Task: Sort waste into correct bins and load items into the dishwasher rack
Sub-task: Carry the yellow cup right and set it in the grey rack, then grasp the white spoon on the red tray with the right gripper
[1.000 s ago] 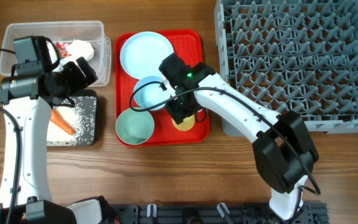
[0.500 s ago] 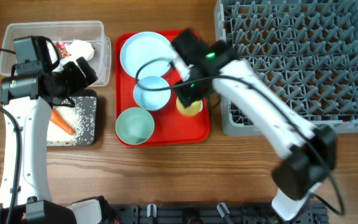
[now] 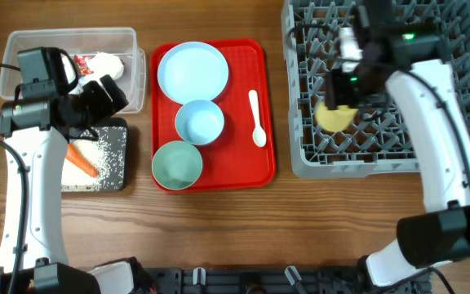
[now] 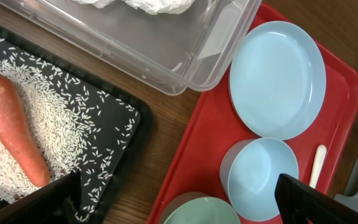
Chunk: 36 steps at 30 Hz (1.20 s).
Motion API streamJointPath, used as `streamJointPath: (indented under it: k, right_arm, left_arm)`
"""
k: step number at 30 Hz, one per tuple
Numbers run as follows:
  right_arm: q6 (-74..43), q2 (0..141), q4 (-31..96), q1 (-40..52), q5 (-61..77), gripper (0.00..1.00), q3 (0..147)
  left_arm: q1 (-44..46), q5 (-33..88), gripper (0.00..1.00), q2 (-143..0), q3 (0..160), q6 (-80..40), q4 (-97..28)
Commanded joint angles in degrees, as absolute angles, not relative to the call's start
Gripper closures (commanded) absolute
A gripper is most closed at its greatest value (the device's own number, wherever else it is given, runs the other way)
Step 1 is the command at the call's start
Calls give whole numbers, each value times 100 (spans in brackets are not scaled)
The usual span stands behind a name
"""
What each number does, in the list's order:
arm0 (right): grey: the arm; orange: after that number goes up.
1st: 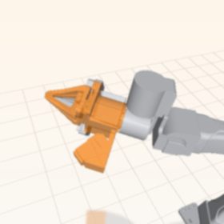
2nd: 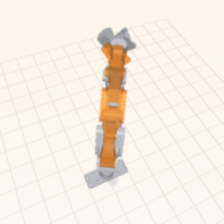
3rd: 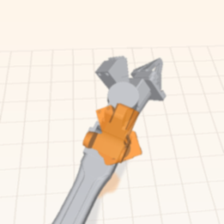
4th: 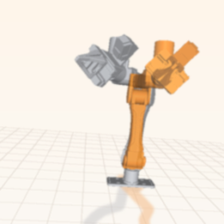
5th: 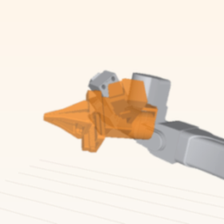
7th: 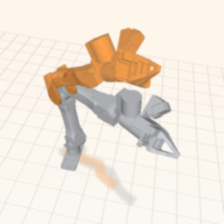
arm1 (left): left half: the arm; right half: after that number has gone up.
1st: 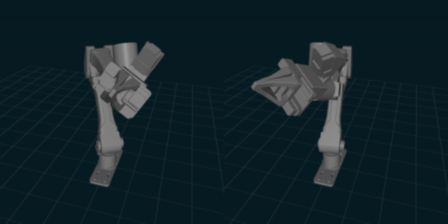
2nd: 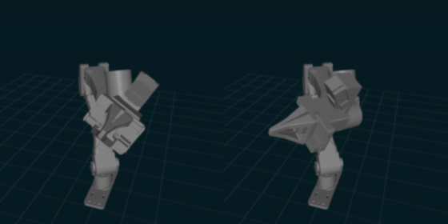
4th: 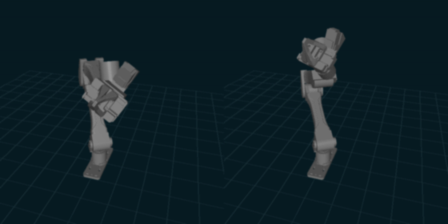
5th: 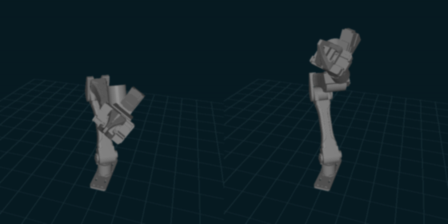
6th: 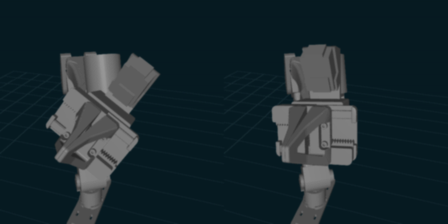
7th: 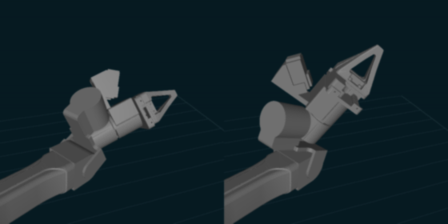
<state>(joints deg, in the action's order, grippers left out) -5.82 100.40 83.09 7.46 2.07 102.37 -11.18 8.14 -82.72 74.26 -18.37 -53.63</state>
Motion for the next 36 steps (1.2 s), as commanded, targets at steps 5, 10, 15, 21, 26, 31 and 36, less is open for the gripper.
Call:
streamJointPath:
  k: [5, 10, 15, 21, 26, 31, 36]
  right_arm:
    - [-757, 10108, 8014, 108, 134, 54, 9190]
    - [-744, 10123, 7550, 110, 255, 55, 8739]
    - [-746, 10180, 7452, 110, 266, 42, 8652]
    - [-744, 10178, 7439, 110, 268, 18, 8680]
    - [-725, 10178, 7616, 110, 360, 17, 9174]
    - [-447, 10167, 7813, 296, 781, 18, 10082]
    - [-504, 10167, 7411, 980, 784, 21, 10405]
  left_arm:
    - [-1149, 764, 0, -8326, 7456, -1892, -5358]
    - [-1149, 764, 0, -8326, 7456, -1892, -5345]
    - [-1149, 764, 0, -8326, 7459, -1890, -5343]
    - [-1149, 764, 0, -8326, 7456, -1890, -5365]
    - [-1146, 766, 0, -8326, 7456, -1890, -5363]
    - [-1146, 766, 0, -8326, 7456, -1892, -5343]
    - [-1146, 768, 0, -8326, 7456, -1894, -5321]
